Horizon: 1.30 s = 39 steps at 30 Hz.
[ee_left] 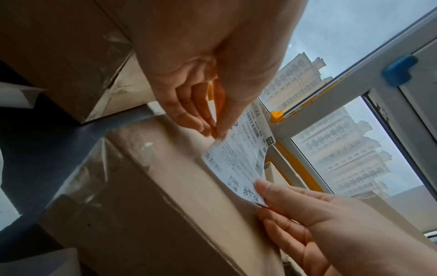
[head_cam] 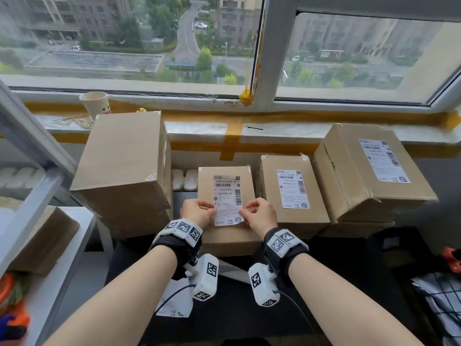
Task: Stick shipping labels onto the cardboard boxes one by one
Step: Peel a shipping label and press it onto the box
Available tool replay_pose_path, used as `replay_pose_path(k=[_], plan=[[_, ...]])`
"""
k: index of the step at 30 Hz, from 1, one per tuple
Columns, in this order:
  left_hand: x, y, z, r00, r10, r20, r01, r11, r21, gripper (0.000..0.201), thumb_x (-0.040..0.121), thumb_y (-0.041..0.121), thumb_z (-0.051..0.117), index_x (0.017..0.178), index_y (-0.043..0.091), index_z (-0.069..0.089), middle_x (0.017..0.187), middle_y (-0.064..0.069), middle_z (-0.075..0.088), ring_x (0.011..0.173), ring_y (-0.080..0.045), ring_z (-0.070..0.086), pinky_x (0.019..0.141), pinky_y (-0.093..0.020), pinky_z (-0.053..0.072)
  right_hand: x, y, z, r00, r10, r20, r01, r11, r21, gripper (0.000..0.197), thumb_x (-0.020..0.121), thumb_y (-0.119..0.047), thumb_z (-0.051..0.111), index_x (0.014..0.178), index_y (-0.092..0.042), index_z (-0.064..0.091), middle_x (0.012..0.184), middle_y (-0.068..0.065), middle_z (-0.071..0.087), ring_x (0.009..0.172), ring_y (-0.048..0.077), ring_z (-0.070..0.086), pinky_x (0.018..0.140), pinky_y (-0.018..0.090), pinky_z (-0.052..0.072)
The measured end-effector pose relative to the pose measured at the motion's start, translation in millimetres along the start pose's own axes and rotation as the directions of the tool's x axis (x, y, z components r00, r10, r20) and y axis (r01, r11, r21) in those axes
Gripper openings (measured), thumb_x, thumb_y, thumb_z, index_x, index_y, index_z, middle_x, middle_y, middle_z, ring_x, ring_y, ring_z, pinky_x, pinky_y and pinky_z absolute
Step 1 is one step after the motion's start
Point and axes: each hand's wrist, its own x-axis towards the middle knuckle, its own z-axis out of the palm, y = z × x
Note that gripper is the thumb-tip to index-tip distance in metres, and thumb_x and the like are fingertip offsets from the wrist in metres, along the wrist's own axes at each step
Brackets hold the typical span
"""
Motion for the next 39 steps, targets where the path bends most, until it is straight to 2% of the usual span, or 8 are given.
replay_pose_path(k=[4,9,16,23,29,31,36,39], plan=[[1.3,1.3,4.0,0.999,-0.017,-0.041,0.019,0.998,0.057,0.007,0.075,0.017,0.076,0.071,0.018,0.070,0.078,-0.005,0.070,0.072,-0.022,0.064,0.071,-0.027,0.053,2.1,-0.8,0.6,1.000,-0.005,-0.016,0.003,0.998,-0.070,0.023,0.077,-0.023,0.074,0.078,-0.022,0.051,0.085,0.002,0.066,0.081,0.023,0.067,0.080,0.039,0.056],[3.2,1.2,6.1,0.993,-0.057,-0.103,0.062,0.997,0.050,0.020,0.069,0.016,0.078,0.080,0.019,0.062,0.096,-0.012,0.071,0.089,-0.030,0.068,0.083,-0.039,0.057,-0.4,-2.7,-0.3,0.998,-0.056,-0.006,0.054,0.985,-0.164,0.022,0.081,-0.023,0.071,0.092,-0.016,0.053,0.084,-0.003,0.059,0.082,0.015,0.057,0.070,0.026,0.045],[4.6,1.1,5.5,0.989,-0.075,-0.124,0.082,0.995,0.060,0.033,0.063,0.015,0.078,0.071,0.024,0.047,0.095,-0.012,0.068,0.085,-0.031,0.068,0.078,-0.043,0.058,2.4,-5.2,2.6,0.997,-0.079,-0.005,0.075,0.969,-0.235,0.021,0.081,-0.023,0.070,0.093,-0.015,0.054,0.081,-0.005,0.056,0.081,0.014,0.054,0.070,0.026,0.043],[2.6,3.9,5.1,0.988,-0.082,-0.131,0.098,0.988,0.116,0.028,0.066,0.014,0.076,0.083,0.016,0.053,0.097,-0.010,0.067,0.086,-0.027,0.066,0.078,-0.036,0.056,1.7,-7.7,1.0,0.997,-0.073,0.015,0.074,0.962,-0.262,0.022,0.082,-0.023,0.069,0.096,-0.016,0.053,0.082,-0.005,0.055,0.080,0.013,0.053,0.068,0.024,0.040],[4.3,3.5,7.2,0.990,-0.074,-0.123,0.090,0.987,0.135,0.033,0.065,0.012,0.075,0.072,0.021,0.044,0.091,-0.011,0.068,0.080,-0.028,0.068,0.075,-0.040,0.058,-0.4,-10.3,-0.7,0.997,-0.067,0.026,0.071,0.959,-0.274,0.020,0.083,-0.022,0.069,0.093,-0.017,0.052,0.085,-0.004,0.056,0.080,0.012,0.052,0.062,0.020,0.037],[4.2,5.3,6.9,0.990,-0.068,-0.125,0.088,0.984,0.156,0.032,0.066,0.013,0.074,0.074,0.020,0.044,0.092,-0.010,0.067,0.081,-0.028,0.067,0.075,-0.040,0.058,0.3,-11.1,-1.3,0.998,-0.061,0.034,0.068,0.958,-0.278,0.020,0.083,-0.022,0.069,0.093,-0.017,0.052,0.087,-0.003,0.057,0.082,0.014,0.053,0.066,0.022,0.038],[2.2,9.4,4.8,0.993,-0.015,-0.114,0.052,0.944,0.325,0.022,0.078,0.014,0.070,0.088,0.014,0.050,0.095,-0.005,0.057,0.089,-0.023,0.055,0.070,-0.028,0.041,3.4,-12.9,-0.5,0.997,-0.056,0.055,0.070,0.949,-0.309,0.021,0.082,-0.021,0.068,0.096,-0.015,0.054,0.100,0.003,0.064,0.093,0.019,0.059,0.070,0.023,0.039],[0.9,9.2,2.7,0.994,0.039,-0.102,0.004,0.921,0.389,0.016,0.078,0.015,0.069,0.085,0.015,0.054,0.097,-0.004,0.064,0.087,-0.022,0.056,0.069,-0.027,0.040,3.9,-13.2,-2.4,0.996,-0.056,0.068,0.077,0.929,-0.362,0.022,0.082,-0.023,0.067,0.096,-0.016,0.052,0.104,0.005,0.063,0.095,0.022,0.058,0.072,0.026,0.042]])
